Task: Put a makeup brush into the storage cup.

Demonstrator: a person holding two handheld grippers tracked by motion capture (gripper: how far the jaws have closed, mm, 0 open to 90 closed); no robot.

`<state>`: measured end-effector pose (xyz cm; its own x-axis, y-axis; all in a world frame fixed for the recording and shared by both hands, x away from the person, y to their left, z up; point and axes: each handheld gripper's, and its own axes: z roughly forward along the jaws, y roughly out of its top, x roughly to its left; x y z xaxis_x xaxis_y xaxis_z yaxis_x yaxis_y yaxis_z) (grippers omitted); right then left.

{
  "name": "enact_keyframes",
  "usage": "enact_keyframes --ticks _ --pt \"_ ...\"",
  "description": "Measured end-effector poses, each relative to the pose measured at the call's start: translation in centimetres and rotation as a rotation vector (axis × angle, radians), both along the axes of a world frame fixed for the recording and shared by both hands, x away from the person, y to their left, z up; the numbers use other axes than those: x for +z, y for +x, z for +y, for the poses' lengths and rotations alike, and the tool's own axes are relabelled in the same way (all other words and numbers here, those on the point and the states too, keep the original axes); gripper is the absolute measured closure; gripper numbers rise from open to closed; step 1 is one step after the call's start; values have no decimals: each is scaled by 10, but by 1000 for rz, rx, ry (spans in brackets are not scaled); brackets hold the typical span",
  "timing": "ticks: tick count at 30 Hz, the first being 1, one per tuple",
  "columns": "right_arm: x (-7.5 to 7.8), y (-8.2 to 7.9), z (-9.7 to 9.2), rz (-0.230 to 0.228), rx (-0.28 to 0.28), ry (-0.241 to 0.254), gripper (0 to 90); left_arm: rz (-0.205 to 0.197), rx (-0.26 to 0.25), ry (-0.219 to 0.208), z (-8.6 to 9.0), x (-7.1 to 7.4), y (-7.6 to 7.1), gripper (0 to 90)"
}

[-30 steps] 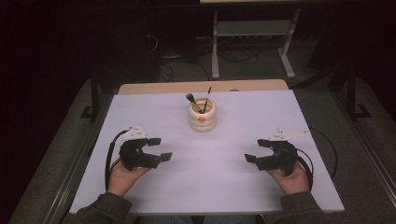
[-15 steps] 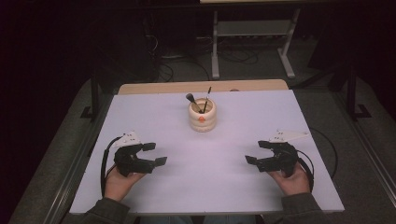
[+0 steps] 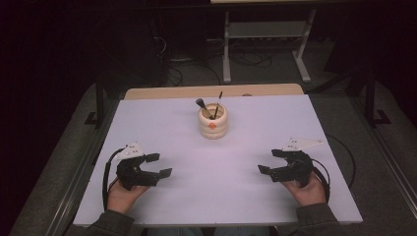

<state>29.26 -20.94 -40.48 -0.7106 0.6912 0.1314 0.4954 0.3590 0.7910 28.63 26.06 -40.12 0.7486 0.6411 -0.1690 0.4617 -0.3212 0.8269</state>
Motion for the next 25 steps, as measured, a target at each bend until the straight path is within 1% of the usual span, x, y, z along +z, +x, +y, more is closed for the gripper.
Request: enact_keyframes --ticks 2,5,7,8,14,18,21,25 --pt "0 0 1 6 -1 -2 188 5 6 -9 0 -1 -1 210" --pt "-2 1 3 0 6 -15 186 2 2 -4 1 -1 -1 208" --pt "-2 1 3 9 10 -15 185 2 -2 0 1 -1 -1 208" --pt "-3 1 4 5 12 -18 183 1 -2 1 1 -1 -1 207" --pt "-3 1 5 8 13 -18 179 -4 4 -3 1 -1 -2 207" --pt "-4 2 5 8 17 -20 176 -4 2 4 1 -1 -2 207" --pt "-4 2 5 5 20 -19 176 -11 -3 10 0 -1 -2 206" --pt "-3 1 5 2 20 -15 174 -14 -2 9 -1 0 -3 207"
